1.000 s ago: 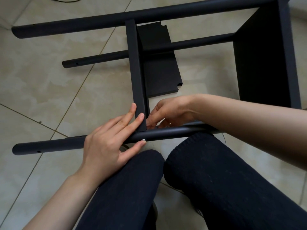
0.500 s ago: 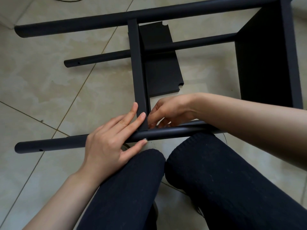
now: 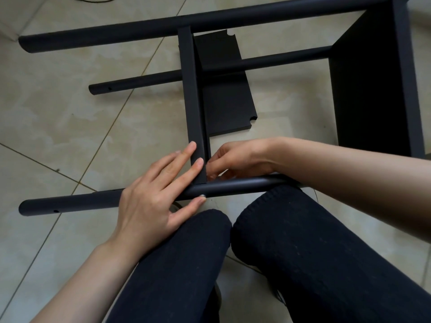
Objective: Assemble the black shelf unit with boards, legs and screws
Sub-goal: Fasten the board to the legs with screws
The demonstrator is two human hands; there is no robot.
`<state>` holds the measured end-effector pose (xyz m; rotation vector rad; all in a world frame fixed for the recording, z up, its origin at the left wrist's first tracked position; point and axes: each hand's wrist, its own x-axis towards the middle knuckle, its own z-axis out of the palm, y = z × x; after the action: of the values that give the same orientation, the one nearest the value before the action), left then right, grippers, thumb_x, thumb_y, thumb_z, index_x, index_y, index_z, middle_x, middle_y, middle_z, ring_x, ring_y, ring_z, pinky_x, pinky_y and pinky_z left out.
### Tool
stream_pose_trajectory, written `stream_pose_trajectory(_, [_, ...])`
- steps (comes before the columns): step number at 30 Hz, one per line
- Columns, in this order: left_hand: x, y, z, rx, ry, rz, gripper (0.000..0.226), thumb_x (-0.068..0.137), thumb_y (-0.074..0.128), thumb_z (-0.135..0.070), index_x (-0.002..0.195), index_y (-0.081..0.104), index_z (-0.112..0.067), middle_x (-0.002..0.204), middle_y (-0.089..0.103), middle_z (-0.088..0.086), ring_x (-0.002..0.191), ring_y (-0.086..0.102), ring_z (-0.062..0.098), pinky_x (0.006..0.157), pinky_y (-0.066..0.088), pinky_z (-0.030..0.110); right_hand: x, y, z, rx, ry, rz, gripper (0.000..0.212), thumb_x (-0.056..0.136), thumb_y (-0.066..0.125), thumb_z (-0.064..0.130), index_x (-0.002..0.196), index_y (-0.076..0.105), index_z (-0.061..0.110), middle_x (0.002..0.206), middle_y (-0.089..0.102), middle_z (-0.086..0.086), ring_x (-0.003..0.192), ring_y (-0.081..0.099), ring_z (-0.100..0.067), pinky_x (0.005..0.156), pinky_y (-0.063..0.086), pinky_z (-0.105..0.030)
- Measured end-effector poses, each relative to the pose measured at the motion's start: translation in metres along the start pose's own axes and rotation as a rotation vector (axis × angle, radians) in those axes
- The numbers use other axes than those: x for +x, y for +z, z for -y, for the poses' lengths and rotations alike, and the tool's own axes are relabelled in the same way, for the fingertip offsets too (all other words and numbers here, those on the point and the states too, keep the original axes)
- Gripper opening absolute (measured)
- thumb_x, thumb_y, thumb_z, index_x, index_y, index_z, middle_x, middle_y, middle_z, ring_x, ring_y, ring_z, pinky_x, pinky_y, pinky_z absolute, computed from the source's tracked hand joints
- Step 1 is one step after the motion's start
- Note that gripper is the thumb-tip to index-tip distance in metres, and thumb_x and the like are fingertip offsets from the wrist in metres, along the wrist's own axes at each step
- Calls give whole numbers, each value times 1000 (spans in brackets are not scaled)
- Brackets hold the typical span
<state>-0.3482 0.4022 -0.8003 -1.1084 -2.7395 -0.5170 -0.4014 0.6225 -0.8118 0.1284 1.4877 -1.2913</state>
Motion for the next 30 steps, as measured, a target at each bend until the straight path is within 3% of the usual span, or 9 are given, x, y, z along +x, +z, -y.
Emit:
stream_pose_trajectory(3, [0,0,0,-15,-2,-2,51,99,57,-45,141,59,-16,152,49,-3,127,60,20,74,57,32,2,1,2,-16,1,-13,16,92,60,20,78,62,14,81,61,-2,65,60,-9,62,51,-19])
stream_pose_trajectory(6, [0,0,0,-20,-2,-4,50,99,57,-44,140,60,-15,151,50,-3,120,63,22,73,58,33,-1,-1,3,58,-19,39,15,95,56,14,81,63,12,83,62,-2,73,58,-13,81,48,-30])
stream_pose_trajectory(8, [0,1,0,-23,-3,-10,50,99,57,-44,139,61,-14,151,50,-3,117,64,22,71,58,34,-3,-3,3,53,-20,55,10,96,57,14,92,65,10,89,62,-5,78,57,-15,87,45,-35])
stream_pose_trajectory(11, [0,1,1,-27,-2,-8,50,99,57,-44,139,61,-14,152,50,-3,115,65,21,68,58,34,-3,-4,3,48,-7,38,12,97,58,14,101,65,7,92,62,-7,77,57,-15,84,46,-33])
stream_pose_trajectory(20, [2,1,1,-43,-7,-1,50,99,57,-45,138,62,-15,152,49,-4,111,66,20,68,57,32,-2,-2,8,61,31,-23,12,94,60,11,83,67,9,78,65,-5,67,62,-14,65,52,-25])
stream_pose_trajectory(25, [3,-2,-2,-106,-59,12,51,96,59,-47,137,63,-18,152,50,-8,105,67,18,64,55,28,-8,4,10,-65,10,-89,18,93,60,14,103,69,2,84,63,-7,68,61,-13,60,51,-21])
stream_pose_trajectory(30, [11,-12,-5,-179,-140,66,54,90,61,-50,136,64,-23,152,47,-15,105,67,16,68,58,33,-29,8,16,-318,-68,-233,17,96,58,26,84,70,23,86,70,6,82,64,-12,73,51,-24])
